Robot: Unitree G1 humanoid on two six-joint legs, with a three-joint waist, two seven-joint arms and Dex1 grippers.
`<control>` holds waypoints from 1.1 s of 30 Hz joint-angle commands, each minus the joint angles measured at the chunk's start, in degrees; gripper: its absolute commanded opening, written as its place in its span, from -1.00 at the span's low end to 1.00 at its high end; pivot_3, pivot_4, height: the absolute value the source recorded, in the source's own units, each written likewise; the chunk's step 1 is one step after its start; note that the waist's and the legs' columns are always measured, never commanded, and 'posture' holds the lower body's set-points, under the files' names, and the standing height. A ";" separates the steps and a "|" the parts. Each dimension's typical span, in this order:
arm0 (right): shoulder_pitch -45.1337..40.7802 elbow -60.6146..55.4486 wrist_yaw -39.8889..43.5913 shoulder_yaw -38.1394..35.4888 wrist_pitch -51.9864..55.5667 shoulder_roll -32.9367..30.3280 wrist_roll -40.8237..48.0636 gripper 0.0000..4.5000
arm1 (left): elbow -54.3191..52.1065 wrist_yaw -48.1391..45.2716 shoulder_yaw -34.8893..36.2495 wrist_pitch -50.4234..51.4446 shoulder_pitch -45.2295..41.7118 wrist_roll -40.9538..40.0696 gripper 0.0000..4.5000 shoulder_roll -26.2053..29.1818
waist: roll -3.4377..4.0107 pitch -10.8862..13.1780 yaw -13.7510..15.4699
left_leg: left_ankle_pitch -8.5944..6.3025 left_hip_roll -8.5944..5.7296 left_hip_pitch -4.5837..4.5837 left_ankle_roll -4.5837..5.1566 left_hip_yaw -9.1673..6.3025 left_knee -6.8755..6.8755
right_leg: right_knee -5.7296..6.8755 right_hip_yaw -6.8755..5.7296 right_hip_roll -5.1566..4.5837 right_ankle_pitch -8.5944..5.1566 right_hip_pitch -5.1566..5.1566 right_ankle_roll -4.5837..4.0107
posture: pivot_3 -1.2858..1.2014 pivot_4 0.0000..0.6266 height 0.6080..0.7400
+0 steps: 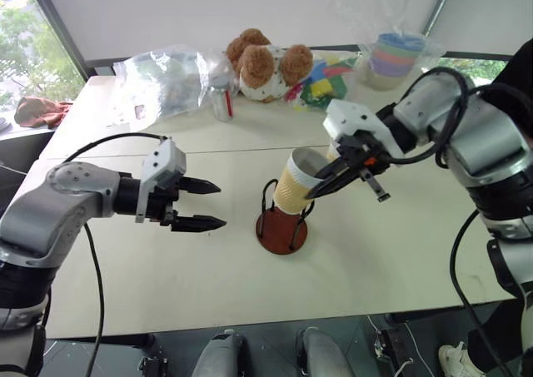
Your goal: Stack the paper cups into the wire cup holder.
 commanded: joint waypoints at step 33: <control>-9.90 55.98 -15.09 -4.74 -33.16 7.09 -28.48 0.02 | 4.25 -1.15 1.47 -2.48 -5.17 1.47 0.73 1.15 | 0.01 0.02 -0.58 | 0.22 0.03 0.02 -0.38 0.08 -0.12 | 0.12 0.03 0.09 0.00 -0.04 0.00 | 0.03 -0.52 1.00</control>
